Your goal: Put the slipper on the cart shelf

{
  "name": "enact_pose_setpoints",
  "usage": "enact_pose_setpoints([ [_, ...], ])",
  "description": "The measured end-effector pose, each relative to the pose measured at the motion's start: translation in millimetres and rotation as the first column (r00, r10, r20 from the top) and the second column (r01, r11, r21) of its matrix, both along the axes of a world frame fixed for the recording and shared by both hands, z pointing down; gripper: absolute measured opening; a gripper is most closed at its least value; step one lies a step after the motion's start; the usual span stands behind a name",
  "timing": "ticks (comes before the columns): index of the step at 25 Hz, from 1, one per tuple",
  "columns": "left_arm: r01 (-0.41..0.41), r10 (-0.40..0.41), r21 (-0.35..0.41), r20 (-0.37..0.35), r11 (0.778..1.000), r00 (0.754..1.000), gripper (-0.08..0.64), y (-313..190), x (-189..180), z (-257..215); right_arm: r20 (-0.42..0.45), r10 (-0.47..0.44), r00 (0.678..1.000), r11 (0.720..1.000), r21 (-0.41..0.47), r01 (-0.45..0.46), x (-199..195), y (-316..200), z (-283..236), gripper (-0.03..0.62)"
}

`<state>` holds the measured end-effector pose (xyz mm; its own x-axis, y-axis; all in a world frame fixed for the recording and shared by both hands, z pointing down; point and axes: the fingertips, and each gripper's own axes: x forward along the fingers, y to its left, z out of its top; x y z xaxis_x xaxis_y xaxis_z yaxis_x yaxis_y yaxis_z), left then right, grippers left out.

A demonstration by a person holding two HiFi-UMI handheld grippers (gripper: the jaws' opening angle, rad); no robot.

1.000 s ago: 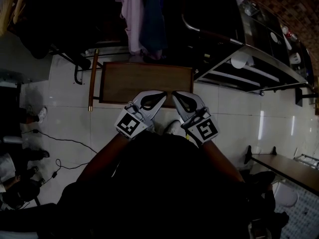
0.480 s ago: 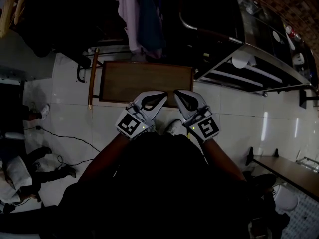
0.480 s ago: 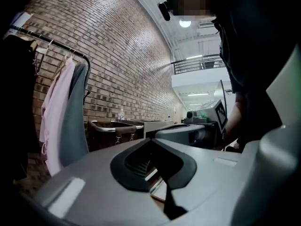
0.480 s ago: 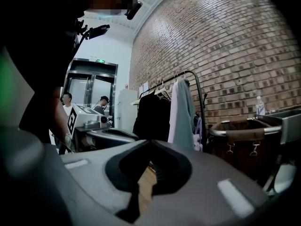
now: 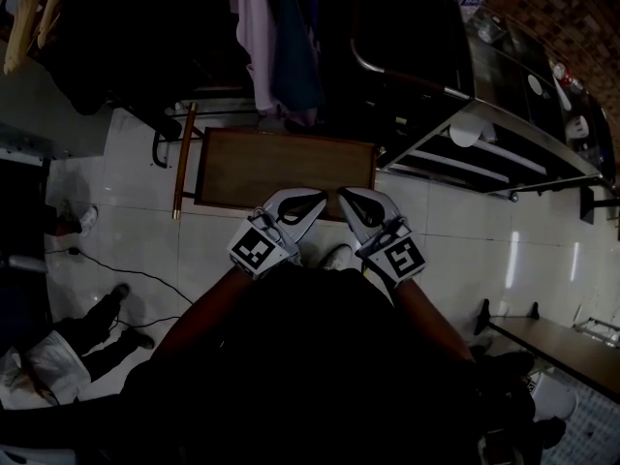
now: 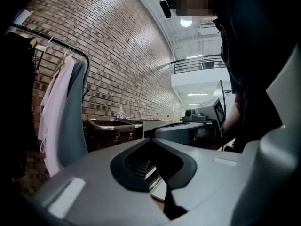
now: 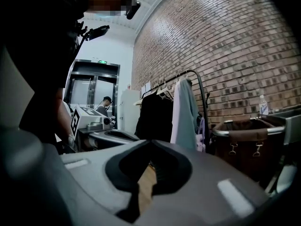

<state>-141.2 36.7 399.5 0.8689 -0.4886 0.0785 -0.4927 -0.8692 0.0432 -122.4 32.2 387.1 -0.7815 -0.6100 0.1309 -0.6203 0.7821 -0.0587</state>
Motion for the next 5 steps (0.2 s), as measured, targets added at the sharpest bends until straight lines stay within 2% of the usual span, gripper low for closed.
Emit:
enact_pose_setpoints([
  [5,-0.018,0.018,0.0,0.013,1.0,1.0,0.0,7.9,0.2,7.4,0.003,-0.01,1.0,1.0,-0.02,0.01,-6.3,6.1,5.1,0.002],
])
